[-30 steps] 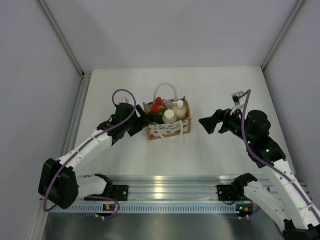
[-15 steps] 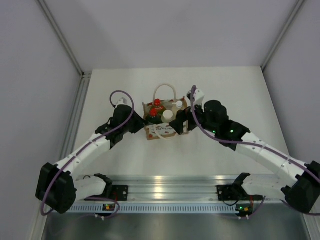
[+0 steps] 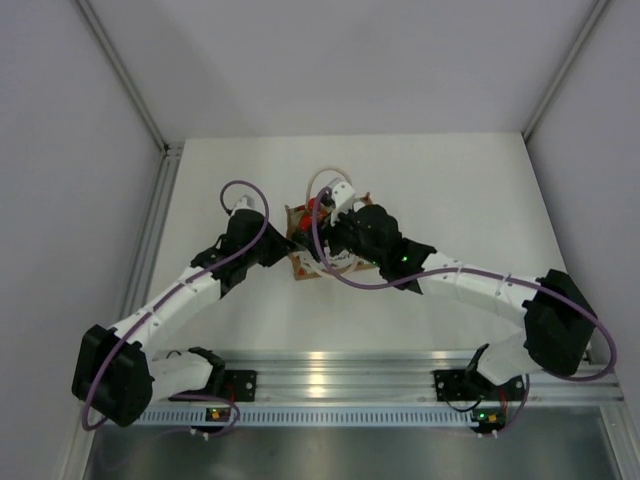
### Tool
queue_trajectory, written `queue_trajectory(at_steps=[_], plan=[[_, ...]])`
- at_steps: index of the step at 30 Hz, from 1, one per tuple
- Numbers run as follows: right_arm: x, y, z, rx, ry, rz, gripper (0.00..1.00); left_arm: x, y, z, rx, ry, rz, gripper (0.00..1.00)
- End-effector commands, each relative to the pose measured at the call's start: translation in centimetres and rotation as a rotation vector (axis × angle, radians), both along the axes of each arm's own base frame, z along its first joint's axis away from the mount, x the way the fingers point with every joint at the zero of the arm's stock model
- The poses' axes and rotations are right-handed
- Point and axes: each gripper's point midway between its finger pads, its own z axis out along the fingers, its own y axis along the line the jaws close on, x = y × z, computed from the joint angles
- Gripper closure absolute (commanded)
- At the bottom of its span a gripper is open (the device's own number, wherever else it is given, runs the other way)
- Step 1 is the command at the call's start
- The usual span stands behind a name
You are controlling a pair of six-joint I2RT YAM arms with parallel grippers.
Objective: Take the personal care products out of the canvas bag
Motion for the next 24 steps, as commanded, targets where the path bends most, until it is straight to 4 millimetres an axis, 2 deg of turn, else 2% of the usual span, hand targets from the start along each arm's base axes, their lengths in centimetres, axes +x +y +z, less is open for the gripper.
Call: queue_trajectory(at_steps=[1, 8, 11, 20, 24], plan=[[1.2, 1.7, 5.3, 0.149, -0.152, -0.028, 0.27, 0.1, 0.7, -0.6, 0.039, 0.002, 0.013, 1.00], [2.2, 2.6, 3.3, 0.128, -0.183, -0.076, 0.33, 0.0, 0.5, -0.6, 0.033, 0.009, 0.005, 1.00], [2.9, 2.5, 2.6, 0.129, -0.181, -0.116, 0.39, 0.0, 0.5, -0.5, 0.031, 0.007, 0.001, 1.00], [3.4, 3.7, 0.7, 0.131, -0.143, -0.109, 0.46, -0.1, 0.6, -0.3, 0.027, -0.002, 0.004, 1.00], [3.3, 4.0, 0.2, 0.138, -0.145, -0.103, 0.53, -0.2, 0.6, -0.2, 0.027, -0.007, 0.002, 1.00]])
